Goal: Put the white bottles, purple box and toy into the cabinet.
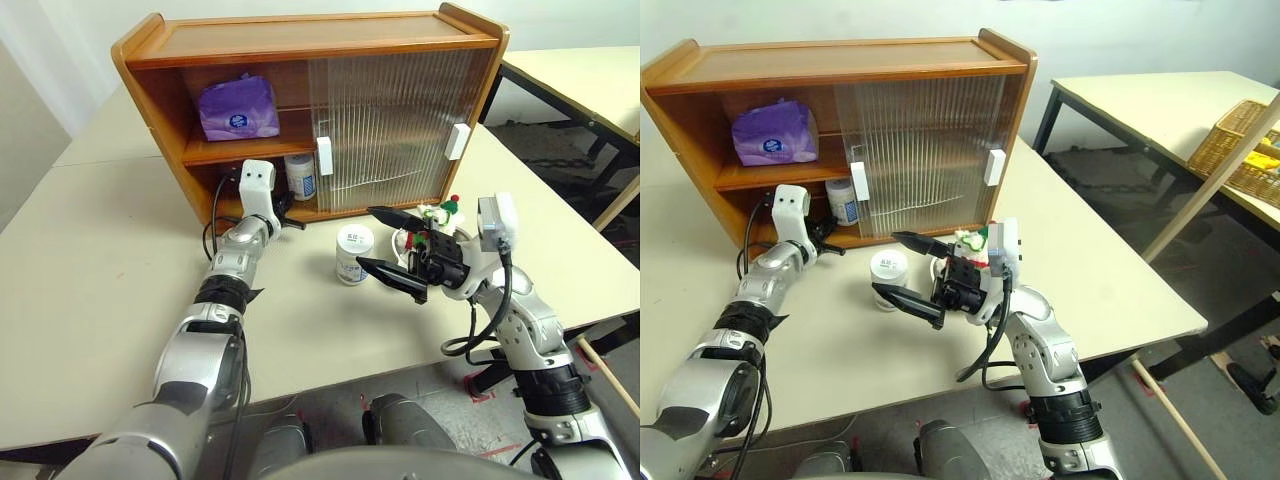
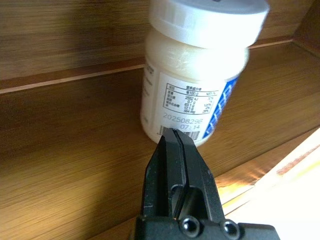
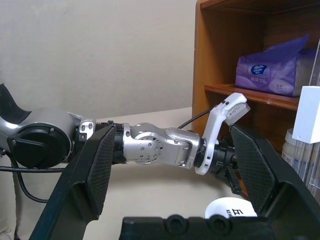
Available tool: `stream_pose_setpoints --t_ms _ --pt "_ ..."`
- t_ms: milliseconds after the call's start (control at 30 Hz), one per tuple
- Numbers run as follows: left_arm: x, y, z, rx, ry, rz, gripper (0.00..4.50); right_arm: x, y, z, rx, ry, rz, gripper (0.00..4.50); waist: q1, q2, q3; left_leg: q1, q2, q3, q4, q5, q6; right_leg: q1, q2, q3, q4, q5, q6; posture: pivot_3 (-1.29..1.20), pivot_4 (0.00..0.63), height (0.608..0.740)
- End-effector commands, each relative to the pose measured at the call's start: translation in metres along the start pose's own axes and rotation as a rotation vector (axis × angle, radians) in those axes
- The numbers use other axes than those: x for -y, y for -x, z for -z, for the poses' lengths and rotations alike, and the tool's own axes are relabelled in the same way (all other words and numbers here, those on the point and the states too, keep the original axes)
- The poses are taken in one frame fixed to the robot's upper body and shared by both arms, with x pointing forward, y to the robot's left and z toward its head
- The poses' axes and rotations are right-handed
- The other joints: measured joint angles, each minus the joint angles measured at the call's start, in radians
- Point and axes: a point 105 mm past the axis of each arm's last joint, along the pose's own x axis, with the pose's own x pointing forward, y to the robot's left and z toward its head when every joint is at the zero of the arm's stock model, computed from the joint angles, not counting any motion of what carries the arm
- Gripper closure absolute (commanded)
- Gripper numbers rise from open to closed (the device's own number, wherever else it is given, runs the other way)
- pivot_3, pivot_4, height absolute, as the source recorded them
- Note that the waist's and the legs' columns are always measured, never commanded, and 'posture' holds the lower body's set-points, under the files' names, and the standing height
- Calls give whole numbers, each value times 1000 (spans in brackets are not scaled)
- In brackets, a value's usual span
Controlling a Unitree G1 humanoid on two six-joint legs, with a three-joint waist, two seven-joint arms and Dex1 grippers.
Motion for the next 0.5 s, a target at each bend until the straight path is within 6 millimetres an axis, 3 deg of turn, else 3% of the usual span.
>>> stream_pose_setpoints --t_ms 33,333,500 --pt "0 0 2 -3 19 10 4485 -2 -1 -1 -1 6 -8 0 -1 0 0 0 0 0 0 0 0 0 0 0 0 0 0 -261 0 740" --pt "12 1 1 24 18 78 4485 -1 1 -1 -6 9 -4 0 -2 0 0 0 0 0 0 0 0 0 0 0 0 0 0 -264 0 740" --pt "2 15 7 33 -6 67 4485 -2 3 -1 -10 9 -6 0 -11 0 0 0 0 0 0 0 0 0 0 0 0 0 0 -263 0 740"
